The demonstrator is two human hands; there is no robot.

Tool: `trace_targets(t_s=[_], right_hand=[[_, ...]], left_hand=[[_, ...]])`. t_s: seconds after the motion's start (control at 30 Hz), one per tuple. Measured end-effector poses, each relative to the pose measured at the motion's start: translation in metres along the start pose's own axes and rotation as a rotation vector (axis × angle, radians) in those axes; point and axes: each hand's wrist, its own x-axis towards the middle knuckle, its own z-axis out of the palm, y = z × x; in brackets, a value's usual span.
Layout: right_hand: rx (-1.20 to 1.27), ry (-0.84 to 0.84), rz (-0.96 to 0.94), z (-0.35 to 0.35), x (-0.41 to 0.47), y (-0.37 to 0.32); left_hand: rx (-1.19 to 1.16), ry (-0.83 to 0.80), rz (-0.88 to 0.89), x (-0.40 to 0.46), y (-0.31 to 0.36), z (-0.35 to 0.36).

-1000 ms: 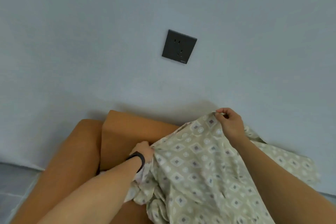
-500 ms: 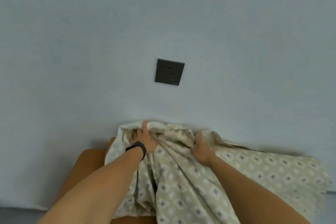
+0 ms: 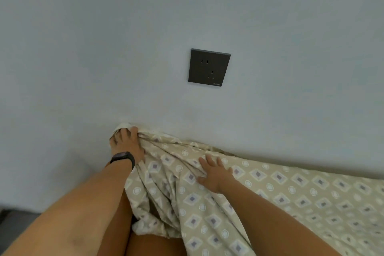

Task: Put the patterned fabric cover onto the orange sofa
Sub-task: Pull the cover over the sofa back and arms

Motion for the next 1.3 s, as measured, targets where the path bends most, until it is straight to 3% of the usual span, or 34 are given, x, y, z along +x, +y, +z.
trace_targets(t_s=[0.1, 0.27, 0.33, 0.43, 0.5, 0.63, 0.77, 0.93, 1.0, 1.1, 1.2, 1.3], right_hand=[[-0.104, 0.018, 0.035, 0.007, 0.018, 0.008], [-0.197, 0.073, -0.037, 0.012, 0.033, 0.026], [-0.160, 0.109, -0.086, 0.021, 0.034, 0.033], [-0.171, 0.179, -0.138, 0.022, 0.042, 0.041], [-0.170, 0.153, -0.154, 0.023, 0.043, 0.041], [-0.155, 0.173, -0.175, 0.023, 0.044, 0.044], [-0.132, 0.238, -0.219, 0.029, 0.045, 0.050], [-0.092, 0.218, -0.204, 0.029, 0.047, 0.049], [-0.049, 0.230, -0.184, 0.031, 0.042, 0.048], [0.049, 0.383, -0.189, 0.059, 0.006, 0.067], [0.180, 0.436, -0.097, 0.139, -0.080, 0.119], [0.330, 0.199, 0.182, 0.235, -0.173, 0.173]], left_hand=[[-0.206, -0.324, -0.142, 0.009, -0.005, 0.009], [-0.468, -0.014, -0.144, 0.002, 0.021, 0.020], [-0.506, -0.089, -0.124, -0.002, 0.033, 0.026], [-0.578, -0.338, -0.163, 0.015, 0.037, 0.013], [-0.472, -0.423, -0.187, 0.024, 0.035, 0.002], [-0.333, -0.101, -0.264, 0.016, 0.051, 0.018], [-0.182, 0.109, -0.099, -0.018, 0.083, 0.047], [-0.039, 0.060, 0.116, -0.054, 0.106, 0.066], [-0.114, 0.064, 0.181, -0.080, 0.113, 0.072], [-0.218, 0.096, 0.317, -0.140, 0.116, 0.093], [-0.225, -0.019, 0.361, -0.225, 0.119, 0.131], [-0.105, -0.339, 0.329, -0.310, 0.129, 0.179]])
